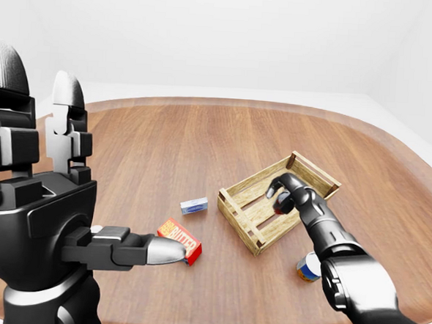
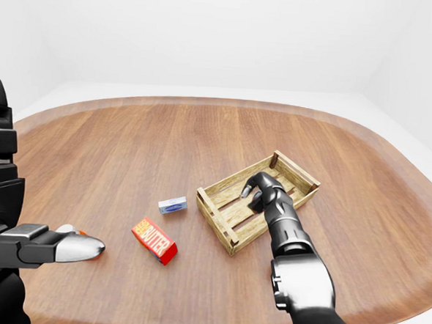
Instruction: Pick up the tomato sauce, and put it in the wooden tray.
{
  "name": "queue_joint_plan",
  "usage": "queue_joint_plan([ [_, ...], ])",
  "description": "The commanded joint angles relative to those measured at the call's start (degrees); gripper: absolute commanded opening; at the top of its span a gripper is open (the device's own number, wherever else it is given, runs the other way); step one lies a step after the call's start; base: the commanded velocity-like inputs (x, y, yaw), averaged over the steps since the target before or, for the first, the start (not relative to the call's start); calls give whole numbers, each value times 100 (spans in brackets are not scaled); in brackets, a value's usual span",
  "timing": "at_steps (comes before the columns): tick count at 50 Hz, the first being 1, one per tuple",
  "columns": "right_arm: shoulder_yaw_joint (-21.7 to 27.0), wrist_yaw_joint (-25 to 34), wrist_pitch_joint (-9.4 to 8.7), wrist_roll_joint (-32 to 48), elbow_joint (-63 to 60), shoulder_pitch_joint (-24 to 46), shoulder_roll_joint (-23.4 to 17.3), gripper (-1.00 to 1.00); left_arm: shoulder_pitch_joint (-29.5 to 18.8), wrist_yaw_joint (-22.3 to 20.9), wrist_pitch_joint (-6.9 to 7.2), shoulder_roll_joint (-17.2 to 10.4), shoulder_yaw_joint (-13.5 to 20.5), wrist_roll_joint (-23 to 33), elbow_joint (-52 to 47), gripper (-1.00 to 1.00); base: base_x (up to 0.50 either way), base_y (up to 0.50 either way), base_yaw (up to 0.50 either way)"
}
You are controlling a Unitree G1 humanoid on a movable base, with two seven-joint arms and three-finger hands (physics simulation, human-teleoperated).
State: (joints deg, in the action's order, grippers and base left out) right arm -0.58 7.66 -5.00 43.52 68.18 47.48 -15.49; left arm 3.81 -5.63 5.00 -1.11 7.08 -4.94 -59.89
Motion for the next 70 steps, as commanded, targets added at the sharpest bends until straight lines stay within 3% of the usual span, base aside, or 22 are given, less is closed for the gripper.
queue_joint_plan([
  [1,13,-158,0,-54,27,73,-33,100,-21,3,0,-9,36,-35,-11,100,0,0,0],
  [41,32,162,0,2,-357,67,-138,100,-5,56,0,-44,26,-88,-11,100,0,0,0],
  [49,6,1168,0,328,-1941,-175,-95,100,-15,10,0,-16,58,-64,-10,100,0,0,0],
  [50,11,1590,0,406,-2598,-275,-129,100,-13,9,0,-17,75,-78,-11,100,0,0,0],
  [54,185,2139,0,533,-3428,-415,-139,100,0,20,0,-13,39,-67,-11,100,0,0,0],
  [63,504,2705,0,121,-4868,-775,-189,100,-36,55,0,-48,72,-128,-11,100,0,0,0],
  [70,708,2889,0,-104,-7119,-1325,-48,100,-54,105,0,-99,118,-213,-11,100,0,0,0],
])
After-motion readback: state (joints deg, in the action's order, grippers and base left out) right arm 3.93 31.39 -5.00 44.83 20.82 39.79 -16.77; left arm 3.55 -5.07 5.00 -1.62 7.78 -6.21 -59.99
